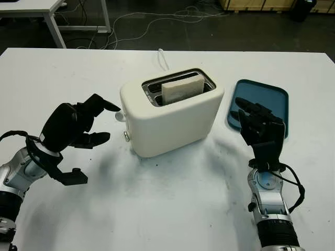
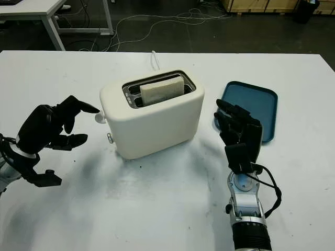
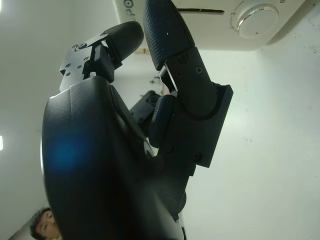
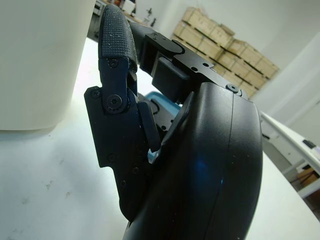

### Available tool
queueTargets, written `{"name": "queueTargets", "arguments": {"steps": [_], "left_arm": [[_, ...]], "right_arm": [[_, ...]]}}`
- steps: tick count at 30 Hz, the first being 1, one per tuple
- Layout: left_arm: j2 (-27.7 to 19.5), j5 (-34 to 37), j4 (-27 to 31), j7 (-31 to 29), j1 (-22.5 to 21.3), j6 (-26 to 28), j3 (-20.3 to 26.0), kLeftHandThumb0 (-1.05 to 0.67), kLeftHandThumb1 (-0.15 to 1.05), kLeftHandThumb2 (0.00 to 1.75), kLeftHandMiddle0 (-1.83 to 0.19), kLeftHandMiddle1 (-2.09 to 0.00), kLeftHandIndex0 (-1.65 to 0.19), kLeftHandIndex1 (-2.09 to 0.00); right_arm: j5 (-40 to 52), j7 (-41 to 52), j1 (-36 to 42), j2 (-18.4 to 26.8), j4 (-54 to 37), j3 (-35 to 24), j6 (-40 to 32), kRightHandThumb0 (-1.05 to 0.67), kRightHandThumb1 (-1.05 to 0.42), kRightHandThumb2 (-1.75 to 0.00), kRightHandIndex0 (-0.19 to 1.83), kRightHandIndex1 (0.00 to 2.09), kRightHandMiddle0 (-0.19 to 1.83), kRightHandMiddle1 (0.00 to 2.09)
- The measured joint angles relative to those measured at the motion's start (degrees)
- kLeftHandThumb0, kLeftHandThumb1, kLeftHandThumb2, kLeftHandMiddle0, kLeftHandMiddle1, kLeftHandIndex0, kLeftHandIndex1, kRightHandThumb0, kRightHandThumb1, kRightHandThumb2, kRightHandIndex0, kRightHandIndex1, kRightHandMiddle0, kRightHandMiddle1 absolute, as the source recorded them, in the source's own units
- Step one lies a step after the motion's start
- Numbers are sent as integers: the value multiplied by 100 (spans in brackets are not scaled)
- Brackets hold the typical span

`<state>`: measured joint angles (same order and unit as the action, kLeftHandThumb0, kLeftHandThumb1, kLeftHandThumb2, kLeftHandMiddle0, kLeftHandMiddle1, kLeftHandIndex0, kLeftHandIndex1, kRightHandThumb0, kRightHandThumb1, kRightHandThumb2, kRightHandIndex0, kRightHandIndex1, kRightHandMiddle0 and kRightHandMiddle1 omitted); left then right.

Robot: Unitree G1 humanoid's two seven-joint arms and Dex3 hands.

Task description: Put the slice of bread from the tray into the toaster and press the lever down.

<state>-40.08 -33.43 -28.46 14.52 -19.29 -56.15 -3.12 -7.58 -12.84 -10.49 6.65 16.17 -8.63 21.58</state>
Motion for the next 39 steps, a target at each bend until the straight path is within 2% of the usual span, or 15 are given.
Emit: {"name": "queueTargets", "arguments": {"steps": [11,23,32,39], "left_arm": [[1,16,29,-166,10,54,-49,-82,92,80,-116,-175,0,-132],[-10,294,42,-666,10,60,-54,-85,92,76,-110,-175,0,-138],[-14,278,60,-771,14,97,-60,-87,92,79,-116,-175,0,-148],[-244,285,147,-1331,-26,217,-255,-88,92,79,-122,-175,0,-154]], "right_arm": [[6,0,0,0,0,-1,-3,-75,-92,-25,109,10,100,0],[7,-8,0,-5,0,-1,-3,-76,-92,-24,110,8,100,0],[9,-11,-2,-6,0,-6,-10,-76,-92,-24,111,8,101,0],[12,-11,-13,-6,28,-33,-9,-79,-92,-23,111,8,101,0]]}}
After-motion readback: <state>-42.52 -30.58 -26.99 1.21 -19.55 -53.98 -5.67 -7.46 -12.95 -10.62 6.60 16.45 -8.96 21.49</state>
